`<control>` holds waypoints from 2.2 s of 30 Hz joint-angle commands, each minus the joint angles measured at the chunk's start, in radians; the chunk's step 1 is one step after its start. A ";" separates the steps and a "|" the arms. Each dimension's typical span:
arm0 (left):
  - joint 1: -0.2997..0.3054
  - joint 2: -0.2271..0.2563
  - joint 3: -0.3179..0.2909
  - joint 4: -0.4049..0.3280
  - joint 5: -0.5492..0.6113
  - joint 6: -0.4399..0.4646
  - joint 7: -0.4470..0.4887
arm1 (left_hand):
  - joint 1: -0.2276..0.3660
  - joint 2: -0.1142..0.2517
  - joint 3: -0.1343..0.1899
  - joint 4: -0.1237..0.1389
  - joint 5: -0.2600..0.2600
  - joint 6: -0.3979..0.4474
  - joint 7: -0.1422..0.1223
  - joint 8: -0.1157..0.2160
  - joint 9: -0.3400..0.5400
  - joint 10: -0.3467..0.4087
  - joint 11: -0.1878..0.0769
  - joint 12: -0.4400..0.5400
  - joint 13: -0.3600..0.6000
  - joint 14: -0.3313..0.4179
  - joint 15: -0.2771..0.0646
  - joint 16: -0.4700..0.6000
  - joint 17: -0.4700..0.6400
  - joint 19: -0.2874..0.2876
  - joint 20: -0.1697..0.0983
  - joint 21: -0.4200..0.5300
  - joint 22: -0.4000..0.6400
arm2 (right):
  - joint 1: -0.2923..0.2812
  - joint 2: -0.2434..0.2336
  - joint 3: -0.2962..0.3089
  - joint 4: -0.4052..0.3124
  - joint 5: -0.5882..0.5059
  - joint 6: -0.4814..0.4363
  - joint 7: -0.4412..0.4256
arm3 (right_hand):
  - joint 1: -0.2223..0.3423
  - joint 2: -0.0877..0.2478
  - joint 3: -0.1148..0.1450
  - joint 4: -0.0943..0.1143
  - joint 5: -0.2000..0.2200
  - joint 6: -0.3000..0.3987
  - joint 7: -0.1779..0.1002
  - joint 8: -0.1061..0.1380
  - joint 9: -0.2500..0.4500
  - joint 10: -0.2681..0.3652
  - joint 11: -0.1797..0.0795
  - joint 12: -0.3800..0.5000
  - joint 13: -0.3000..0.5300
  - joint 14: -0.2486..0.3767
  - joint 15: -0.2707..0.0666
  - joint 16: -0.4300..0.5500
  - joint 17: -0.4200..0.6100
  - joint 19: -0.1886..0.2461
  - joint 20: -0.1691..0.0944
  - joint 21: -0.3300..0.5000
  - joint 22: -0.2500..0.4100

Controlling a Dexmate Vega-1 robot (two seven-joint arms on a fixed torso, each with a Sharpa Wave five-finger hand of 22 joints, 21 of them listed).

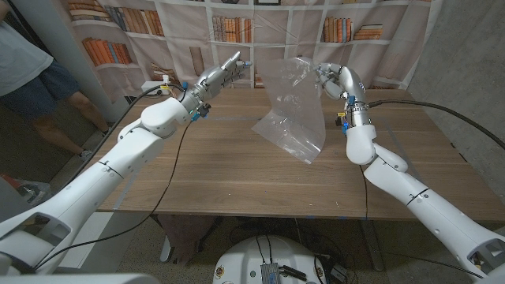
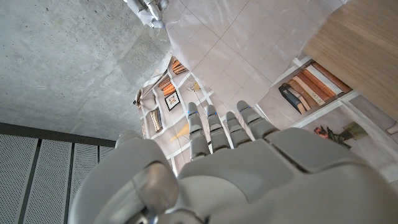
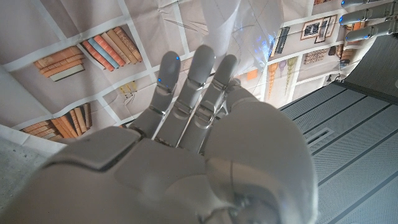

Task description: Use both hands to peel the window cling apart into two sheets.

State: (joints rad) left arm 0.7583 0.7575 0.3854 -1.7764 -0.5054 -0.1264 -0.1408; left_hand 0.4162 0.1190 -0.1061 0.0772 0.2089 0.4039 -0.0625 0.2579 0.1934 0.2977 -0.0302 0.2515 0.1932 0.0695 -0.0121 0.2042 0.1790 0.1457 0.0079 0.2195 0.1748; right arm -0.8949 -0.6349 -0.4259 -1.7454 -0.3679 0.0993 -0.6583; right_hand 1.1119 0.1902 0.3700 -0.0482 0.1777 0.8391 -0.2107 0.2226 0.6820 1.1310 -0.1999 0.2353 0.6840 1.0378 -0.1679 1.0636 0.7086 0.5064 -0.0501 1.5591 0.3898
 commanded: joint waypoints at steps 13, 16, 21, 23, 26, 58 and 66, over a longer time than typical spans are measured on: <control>-0.029 0.040 -0.041 -0.046 0.131 -0.044 0.057 | 0.009 -0.032 -0.025 -0.010 -0.004 0.039 0.006 -0.002 0.006 0.064 -0.009 0.007 0.003 0.034 -0.072 -0.002 0.007 0.027 -0.057 -0.003 0.004 | -0.020 0.014 -0.035 -0.026 -0.041 0.005 0.008 | -0.006 0.001 0.013 -0.002 0.007 0.006 0.001 -0.003 0.004 -0.004 -0.001 -0.008 0.002 -0.002 -0.061 0.014 -0.002 -0.005 -0.157 0.005 0.001; -0.046 0.028 -0.037 -0.026 0.111 -0.053 0.032 | 0.006 -0.031 -0.026 -0.008 -0.004 0.045 0.006 -0.001 0.006 0.070 -0.010 0.008 0.004 0.037 -0.073 -0.002 0.007 0.029 -0.057 -0.003 0.004 | -0.023 0.020 -0.040 -0.023 -0.046 0.013 -0.001 | -0.007 0.001 0.014 -0.002 0.007 0.007 0.001 -0.003 0.004 -0.004 -0.001 -0.008 0.002 -0.004 -0.061 0.013 -0.004 -0.005 -0.157 0.004 0.000; -0.069 0.041 -0.033 -0.028 0.125 -0.030 0.020 | 0.004 -0.027 -0.027 -0.006 -0.003 0.057 0.009 0.001 0.006 0.080 -0.012 0.009 0.004 0.045 -0.072 -0.001 0.007 0.030 -0.055 -0.004 0.004 | -0.030 0.018 -0.042 -0.030 -0.061 0.016 -0.008 | -0.009 0.001 0.014 -0.002 0.006 0.008 0.001 -0.004 0.002 -0.004 -0.001 -0.010 0.001 -0.006 -0.061 0.012 -0.007 -0.006 -0.156 0.005 0.001; -0.082 0.054 -0.027 -0.032 0.137 -0.013 0.007 | 0.003 -0.025 -0.027 -0.004 -0.002 0.063 0.013 0.003 0.006 0.084 -0.013 0.010 0.004 0.050 -0.070 0.000 0.007 0.031 -0.054 -0.005 0.004 | -0.035 0.019 -0.039 -0.035 -0.065 0.014 -0.014 | -0.009 0.001 0.014 -0.002 0.006 0.010 0.001 -0.004 0.002 -0.005 -0.001 -0.011 0.000 -0.005 -0.061 0.014 -0.006 -0.006 -0.156 0.005 0.001; -0.095 0.051 -0.018 -0.025 0.137 -0.008 -0.007 | 0.003 -0.022 -0.027 -0.003 -0.002 0.067 0.013 0.003 0.006 0.089 -0.014 0.010 0.004 0.052 -0.069 -0.001 0.007 0.029 -0.049 -0.007 0.004 | -0.043 0.017 -0.037 -0.044 -0.067 0.012 -0.015 | -0.009 0.001 0.014 -0.003 0.006 0.011 0.001 -0.003 0.002 -0.003 0.000 -0.011 0.000 -0.005 -0.061 0.014 -0.008 -0.007 -0.157 0.005 0.001; -0.196 0.008 0.028 0.048 0.099 0.032 -0.091 | 0.046 0.019 -0.003 -0.010 -0.011 0.228 0.057 0.033 0.010 0.205 -0.041 0.026 0.011 0.101 -0.058 0.006 0.010 0.009 -0.032 -0.020 0.003 | -0.024 0.012 -0.050 -0.067 -0.150 0.097 -0.031 | -0.016 0.002 0.016 -0.003 0.006 0.010 0.001 -0.007 0.000 -0.008 0.000 -0.015 -0.001 -0.003 -0.061 0.023 -0.014 -0.010 -0.156 0.004 0.000; -0.228 0.021 0.051 0.058 0.092 0.058 -0.150 | 0.043 0.016 -0.006 -0.008 -0.012 0.223 0.053 0.028 0.010 0.192 -0.030 0.015 0.011 0.092 -0.055 0.001 0.010 0.006 -0.030 -0.022 0.003 | -0.022 0.014 -0.043 -0.071 -0.159 0.114 -0.029 | -0.017 0.001 0.017 -0.003 0.006 0.011 0.001 -0.006 0.001 -0.012 0.000 -0.018 -0.005 -0.004 -0.061 0.024 -0.016 -0.010 -0.157 0.004 0.000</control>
State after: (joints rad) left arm 0.5768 0.7708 0.4066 -1.7412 -0.3916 -0.0993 -0.2073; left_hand 0.4615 0.1433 -0.1097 0.0677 0.2010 0.6255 -0.0053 0.2826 0.2027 0.4926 -0.0717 0.2734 0.2027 0.1627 -0.0375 0.2013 0.1837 0.1531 -0.0248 0.1996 0.1744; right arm -0.9250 -0.6215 -0.4741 -1.8151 -0.5120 0.1831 -0.6872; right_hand 1.1031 0.1883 0.3766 -0.0497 0.1771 0.8446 -0.2087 0.2119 0.6801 1.1219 -0.2019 0.2179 0.6800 1.0380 -0.1681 1.0838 0.6914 0.4993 -0.0501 1.5590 0.3899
